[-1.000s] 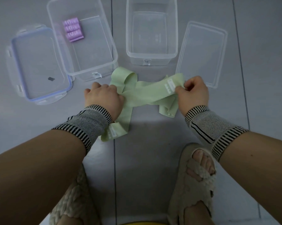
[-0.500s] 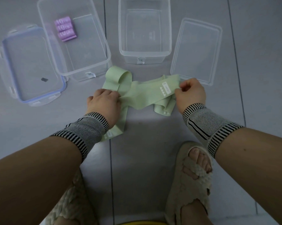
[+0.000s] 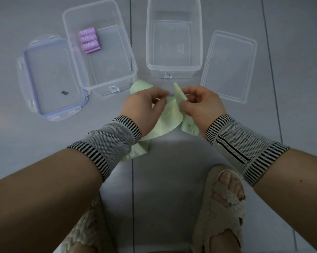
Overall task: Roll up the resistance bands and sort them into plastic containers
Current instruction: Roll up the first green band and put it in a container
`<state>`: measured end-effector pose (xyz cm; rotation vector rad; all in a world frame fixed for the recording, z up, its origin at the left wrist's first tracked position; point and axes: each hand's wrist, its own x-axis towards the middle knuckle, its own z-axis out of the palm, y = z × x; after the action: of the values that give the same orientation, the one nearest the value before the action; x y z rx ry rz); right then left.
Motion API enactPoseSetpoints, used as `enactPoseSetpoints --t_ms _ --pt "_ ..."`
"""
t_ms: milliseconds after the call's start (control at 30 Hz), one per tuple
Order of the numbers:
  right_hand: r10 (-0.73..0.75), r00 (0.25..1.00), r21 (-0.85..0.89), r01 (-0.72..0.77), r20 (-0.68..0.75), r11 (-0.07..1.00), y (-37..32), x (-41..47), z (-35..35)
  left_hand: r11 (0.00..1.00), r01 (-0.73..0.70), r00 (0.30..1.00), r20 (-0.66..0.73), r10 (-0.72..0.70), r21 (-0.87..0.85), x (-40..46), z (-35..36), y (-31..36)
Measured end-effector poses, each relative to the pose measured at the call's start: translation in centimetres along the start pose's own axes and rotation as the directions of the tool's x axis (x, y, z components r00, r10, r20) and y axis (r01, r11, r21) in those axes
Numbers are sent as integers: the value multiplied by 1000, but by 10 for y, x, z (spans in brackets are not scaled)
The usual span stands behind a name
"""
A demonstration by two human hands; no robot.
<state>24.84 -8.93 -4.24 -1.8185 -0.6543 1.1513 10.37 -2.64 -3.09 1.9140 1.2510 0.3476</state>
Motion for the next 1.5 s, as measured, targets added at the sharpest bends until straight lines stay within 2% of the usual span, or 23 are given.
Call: enactPoseSetpoints --t_ms 133,233,300,367,400,533,733,800,933,1033,1100,1167,1267,1400,1500 --pt "-78 978 106 58 195 993 -18 -4 14 972 47 998 39 -39 -230 3 -7 6" --pt "-70 967 108 44 245 993 -32 -3 20 977 39 997 -54 -51 -208 5 -20 3" --pt "-87 980 45 80 177 996 -40 -4 25 973 69 991 -94 -91 -219 5 -31 4" --pt "-157 983 -99 166 91 981 -53 -6 26 967 80 992 -74 -100 -242 3 -43 7" --pt "-194 977 -153 206 92 966 -61 -7 25 969 73 995 -49 -87 -234 1 -51 11" --pt "-305 929 -245 352 209 903 -109 -21 26 983 18 1000 2 -18 -185 -9 -93 34" --pt "-358 868 -322 467 343 824 -184 -60 22 984 -44 996 -82 30 -170 -38 -158 77" --pt "-371 853 -326 492 368 807 -212 -80 21 976 -41 993 -114 17 -214 -53 -180 96" --pt "-477 836 -280 542 271 792 -264 -118 9 928 -84 987 -161 27 -364 -80 -219 142" --pt "-432 870 -300 489 239 819 -285 -145 -1 917 -105 971 -239 11 -384 -101 -237 174" --pt "-436 873 -249 482 218 840 -295 -171 -9 898 -93 970 -244 -16 -430 -119 -244 193" --pt "-469 859 -223 508 207 832 -305 -193 -12 867 -81 973 -228 -38 -492 -133 -249 202" --pt "-527 827 -205 560 195 802 -317 -230 -19 860 -126 966 -259 -7 -495 -161 -253 220" --pt "-537 831 -65 550 149 833 -321 -264 -24 736 -123 965 -252 -66 -666 -188 -248 239" --pt "-523 847 40 521 94 853 -315 -279 -25 667 -130 965 -247 -84 -734 -206 -244 250"
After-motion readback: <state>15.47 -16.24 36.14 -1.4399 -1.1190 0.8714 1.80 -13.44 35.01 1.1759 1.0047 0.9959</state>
